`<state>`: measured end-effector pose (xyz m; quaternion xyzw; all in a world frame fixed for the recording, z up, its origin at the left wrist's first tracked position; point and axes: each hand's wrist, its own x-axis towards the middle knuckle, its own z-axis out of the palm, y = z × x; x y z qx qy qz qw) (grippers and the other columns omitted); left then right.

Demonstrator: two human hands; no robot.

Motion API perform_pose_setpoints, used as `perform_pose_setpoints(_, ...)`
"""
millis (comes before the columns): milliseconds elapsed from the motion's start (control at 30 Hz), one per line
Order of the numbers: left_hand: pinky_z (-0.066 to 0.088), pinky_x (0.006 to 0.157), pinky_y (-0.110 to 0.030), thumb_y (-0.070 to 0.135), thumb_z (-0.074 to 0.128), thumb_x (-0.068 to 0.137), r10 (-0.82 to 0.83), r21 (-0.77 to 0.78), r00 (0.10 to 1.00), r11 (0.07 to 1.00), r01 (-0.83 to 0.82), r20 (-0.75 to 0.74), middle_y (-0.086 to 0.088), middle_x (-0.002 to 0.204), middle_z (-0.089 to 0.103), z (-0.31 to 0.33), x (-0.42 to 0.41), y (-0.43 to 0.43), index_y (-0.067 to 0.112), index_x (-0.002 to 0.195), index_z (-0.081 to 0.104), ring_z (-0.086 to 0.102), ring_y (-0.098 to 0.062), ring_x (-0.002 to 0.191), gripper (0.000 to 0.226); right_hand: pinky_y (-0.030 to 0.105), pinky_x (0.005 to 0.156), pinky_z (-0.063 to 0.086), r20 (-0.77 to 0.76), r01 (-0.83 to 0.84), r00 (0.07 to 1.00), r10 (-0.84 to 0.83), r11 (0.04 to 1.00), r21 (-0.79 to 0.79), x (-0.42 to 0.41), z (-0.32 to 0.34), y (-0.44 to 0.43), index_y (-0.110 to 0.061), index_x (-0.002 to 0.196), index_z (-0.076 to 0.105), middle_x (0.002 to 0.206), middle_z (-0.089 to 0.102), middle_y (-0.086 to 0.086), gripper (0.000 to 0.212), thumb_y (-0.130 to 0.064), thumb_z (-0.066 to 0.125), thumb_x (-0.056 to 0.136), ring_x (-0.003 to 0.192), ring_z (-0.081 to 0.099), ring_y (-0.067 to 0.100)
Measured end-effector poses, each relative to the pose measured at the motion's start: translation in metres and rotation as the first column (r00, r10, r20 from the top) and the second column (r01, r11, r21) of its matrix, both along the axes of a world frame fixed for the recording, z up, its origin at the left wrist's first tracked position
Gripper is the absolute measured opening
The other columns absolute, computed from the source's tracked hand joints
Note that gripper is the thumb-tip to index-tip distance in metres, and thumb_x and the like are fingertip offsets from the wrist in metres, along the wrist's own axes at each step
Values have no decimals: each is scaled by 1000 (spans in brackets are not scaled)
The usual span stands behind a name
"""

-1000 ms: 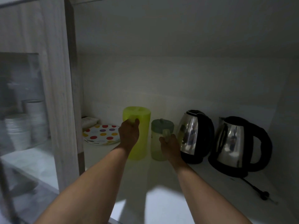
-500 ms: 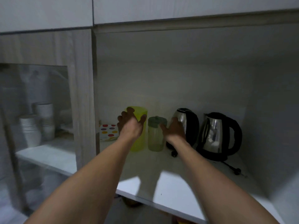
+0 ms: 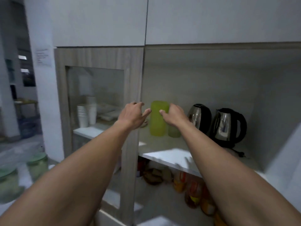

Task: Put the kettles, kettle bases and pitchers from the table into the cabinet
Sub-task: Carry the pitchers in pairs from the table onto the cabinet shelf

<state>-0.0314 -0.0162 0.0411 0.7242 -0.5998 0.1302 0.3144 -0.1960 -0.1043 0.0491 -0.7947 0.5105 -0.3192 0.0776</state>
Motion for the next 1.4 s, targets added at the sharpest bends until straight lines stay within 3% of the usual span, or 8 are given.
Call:
perform_pose_setpoints(300,40,109,-45,60,37,99,256,40,967,966,-256,-5,-16,148,49,-21,97,167,14,147,45,45,-35,135,67,51,118,33,-29,-233,972,234,971,51,110,-19,117,-9,155,36,157,42,20,73,-51,55,98,148,34,37)
perform_pose_setpoints(433,39,110,-47,58,37,99,384,70,922,922,-381,-38,-15,149,48,-44,140,246,14,148,44,44,-35,136,66,52,116,35,-40,-362,930,365,929,74,171,-33,172,-8,148,43,152,47,19,67,-48,56,96,144,37,38)
perform_pose_setpoints(533,38,110,-48,59,37,99,496,109,866,866,-488,-60,-13,150,47,-61,174,307,15,148,44,43,-34,137,66,49,110,41,-68,-472,876,478,877,91,219,-46,215,-7,145,46,146,52,24,67,-51,54,96,138,44,40)
perform_pose_setpoints(667,40,109,-45,59,38,99,608,133,791,791,-597,-70,-11,149,48,-77,205,374,17,146,47,44,-31,136,64,50,116,36,-72,-580,804,590,806,120,271,-58,268,-8,157,30,156,42,20,74,-51,51,100,146,35,36)
perform_pose_setpoints(833,40,110,-46,57,40,99,719,150,691,693,-705,-73,-10,150,48,-94,241,450,18,147,46,43,-31,138,63,49,113,39,-90,-686,708,701,712,148,336,-75,329,-10,157,29,154,41,21,74,-52,51,101,142,38,38)
perform_pose_setpoints(1033,40,108,-49,59,38,99,813,220,578,578,-786,-71,-12,148,49,-121,286,496,17,148,45,44,-34,136,65,52,114,37,-130,-757,611,781,624,191,402,-103,369,-10,157,28,156,38,21,74,-51,51,100,144,36,39)
perform_pose_setpoints(1267,39,108,-50,59,38,98,854,265,511,517,-814,-97,-13,147,50,-164,351,498,18,147,45,44,-34,136,64,49,112,38,-145,-814,511,847,531,235,484,-154,371,-10,155,30,154,38,21,67,-47,50,102,144,35,39)
perform_pose_setpoints(1400,37,110,-48,55,41,99,861,262,498,507,-821,-107,-12,148,49,-177,386,482,18,147,46,43,-33,137,61,48,107,40,-117,-827,502,857,516,226,526,-174,365,-11,152,34,151,42,19,62,-43,51,102,140,38,39)
